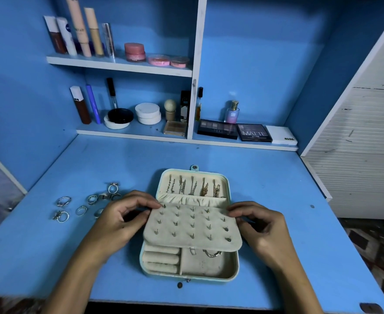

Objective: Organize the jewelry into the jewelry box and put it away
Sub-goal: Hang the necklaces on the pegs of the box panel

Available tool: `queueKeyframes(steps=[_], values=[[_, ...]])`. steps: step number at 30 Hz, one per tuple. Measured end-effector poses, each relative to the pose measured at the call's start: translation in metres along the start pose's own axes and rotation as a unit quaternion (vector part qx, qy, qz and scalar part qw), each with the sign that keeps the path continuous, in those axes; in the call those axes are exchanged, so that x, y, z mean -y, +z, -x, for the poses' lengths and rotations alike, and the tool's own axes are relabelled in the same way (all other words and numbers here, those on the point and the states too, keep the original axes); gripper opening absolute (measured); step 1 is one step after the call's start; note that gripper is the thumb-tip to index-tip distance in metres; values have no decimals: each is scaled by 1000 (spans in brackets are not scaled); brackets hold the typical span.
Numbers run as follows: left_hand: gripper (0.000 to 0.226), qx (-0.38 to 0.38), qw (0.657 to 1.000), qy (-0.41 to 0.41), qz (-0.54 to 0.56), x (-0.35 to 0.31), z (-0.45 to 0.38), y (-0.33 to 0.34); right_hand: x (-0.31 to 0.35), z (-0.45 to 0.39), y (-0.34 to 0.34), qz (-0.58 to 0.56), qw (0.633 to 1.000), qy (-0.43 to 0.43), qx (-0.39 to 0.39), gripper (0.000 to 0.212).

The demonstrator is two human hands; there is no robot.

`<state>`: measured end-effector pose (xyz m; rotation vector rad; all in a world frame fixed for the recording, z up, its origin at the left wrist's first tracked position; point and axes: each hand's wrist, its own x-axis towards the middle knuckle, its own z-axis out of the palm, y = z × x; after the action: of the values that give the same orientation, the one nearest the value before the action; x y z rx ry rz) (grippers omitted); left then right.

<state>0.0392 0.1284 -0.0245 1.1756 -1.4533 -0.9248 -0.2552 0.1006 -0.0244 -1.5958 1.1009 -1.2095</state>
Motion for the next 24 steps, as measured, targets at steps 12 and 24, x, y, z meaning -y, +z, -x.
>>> queueKeyframes(steps=[12, 24], values=[[8, -51, 998, -40, 15, 0, -5, 5, 5, -8, 4, -52, 996, 51, -46, 22], [19, -112, 990, -15, -90, 4, -24, 11, 8, -22, 9, 49, 993, 79, -66, 29]])
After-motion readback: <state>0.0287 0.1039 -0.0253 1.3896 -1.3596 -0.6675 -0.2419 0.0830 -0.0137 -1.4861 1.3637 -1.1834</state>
